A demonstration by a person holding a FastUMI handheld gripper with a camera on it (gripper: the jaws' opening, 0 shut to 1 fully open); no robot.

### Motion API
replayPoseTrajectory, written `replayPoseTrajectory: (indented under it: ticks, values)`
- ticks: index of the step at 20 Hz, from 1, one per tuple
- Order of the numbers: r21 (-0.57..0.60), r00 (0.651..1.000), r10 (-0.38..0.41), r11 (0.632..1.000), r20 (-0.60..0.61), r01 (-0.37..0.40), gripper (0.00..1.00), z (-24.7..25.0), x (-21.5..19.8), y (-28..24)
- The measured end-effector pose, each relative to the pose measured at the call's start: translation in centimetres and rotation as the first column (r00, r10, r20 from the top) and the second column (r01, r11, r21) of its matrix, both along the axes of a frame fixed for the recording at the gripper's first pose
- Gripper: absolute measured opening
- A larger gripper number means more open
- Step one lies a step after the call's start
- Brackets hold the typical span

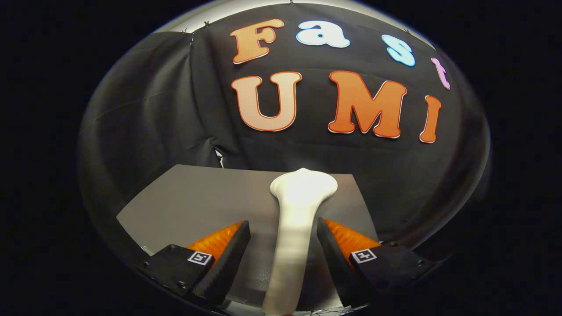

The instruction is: Iron the clothes twice with a garment steamer, once on the left side and once on the right side.

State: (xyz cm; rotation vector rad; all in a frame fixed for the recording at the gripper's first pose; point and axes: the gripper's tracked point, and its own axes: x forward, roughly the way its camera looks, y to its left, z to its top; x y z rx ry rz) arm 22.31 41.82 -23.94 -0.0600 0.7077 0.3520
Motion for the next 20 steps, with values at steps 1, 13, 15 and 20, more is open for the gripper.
replayPoseTrajectory:
  ticks: [1, 13, 15, 20]
  values:
    - [-0.001, 1.0, 0.0, 1.0, -0.009, 0.0, 0.99, -0.3, 0.1, 0.0]
    - [-0.024, 0.998, -0.021, 1.0, -0.056, 0.02, 0.63, -2.1, 0.6, -0.9]
    - [-0.025, 0.998, -0.015, 1.0, -0.057, 0.013, 0.56, -2.1, 0.5, -0.8]
    - [-0.005, 0.999, 0.031, 0.999, -0.023, -0.031, 0.38, -1.0, -0.2, 0.5]
